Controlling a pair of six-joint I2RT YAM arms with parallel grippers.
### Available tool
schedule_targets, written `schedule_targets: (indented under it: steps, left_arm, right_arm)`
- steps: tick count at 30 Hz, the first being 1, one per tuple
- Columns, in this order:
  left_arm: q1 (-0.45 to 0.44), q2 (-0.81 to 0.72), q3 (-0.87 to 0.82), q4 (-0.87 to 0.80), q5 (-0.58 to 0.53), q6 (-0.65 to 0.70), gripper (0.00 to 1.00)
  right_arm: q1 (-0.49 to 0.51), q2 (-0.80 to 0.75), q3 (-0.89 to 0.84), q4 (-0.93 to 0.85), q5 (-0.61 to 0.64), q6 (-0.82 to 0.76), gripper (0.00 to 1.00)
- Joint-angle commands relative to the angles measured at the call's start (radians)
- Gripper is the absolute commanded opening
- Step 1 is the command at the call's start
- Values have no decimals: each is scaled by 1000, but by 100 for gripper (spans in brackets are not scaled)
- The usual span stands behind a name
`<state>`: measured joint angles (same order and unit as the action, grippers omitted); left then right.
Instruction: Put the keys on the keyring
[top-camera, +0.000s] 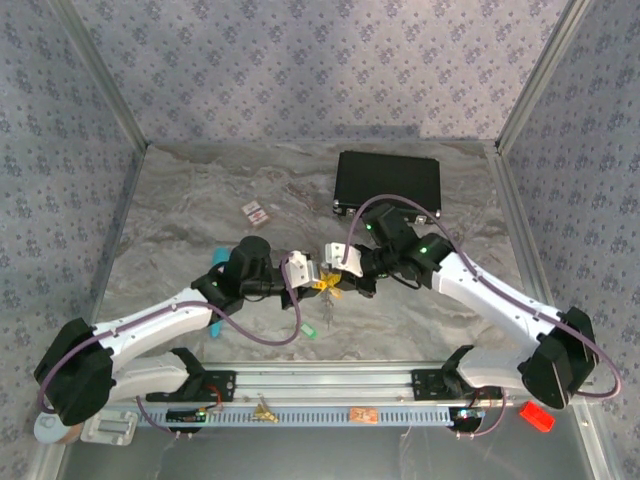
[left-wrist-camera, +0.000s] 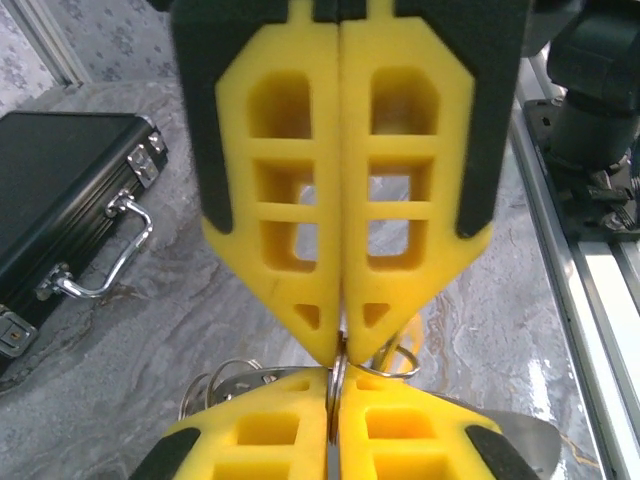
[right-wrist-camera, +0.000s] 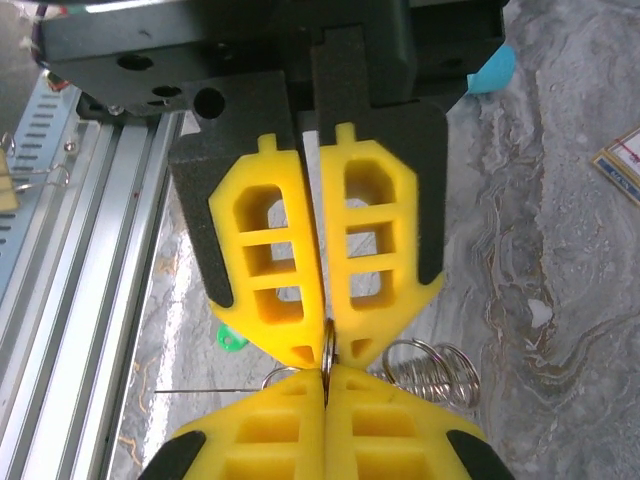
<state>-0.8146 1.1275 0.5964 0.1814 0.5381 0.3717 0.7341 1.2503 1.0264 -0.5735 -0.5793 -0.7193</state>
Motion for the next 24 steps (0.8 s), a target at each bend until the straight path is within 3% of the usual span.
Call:
schedule_targets:
  steps: [1,3,5,8,18,24]
  left_arm:
    - [-6,-1,40,-16,-4,25,0]
    - [-5,-4,39,-15,-3,27,0]
    - [-5,-7,33,-7,-7,25,0]
    - [-5,-16,15,36,-14,-1,0]
    - [-6,-20,-24,166,-24,-131,0]
    - [-5,-28,-33,181,-21,-153,0]
  right_arm:
    - [21,-2,39,-75,-26,-35,0]
    - [12,-14,22,-45,-24,-7,4]
    - [-11,-45,-13,16,-26,45,25]
    - [-24,-113,-102,133,-13,130,36]
    - [32,-190,-279,335,90,300,37]
    - [42,-172,-283,363,177,311,29]
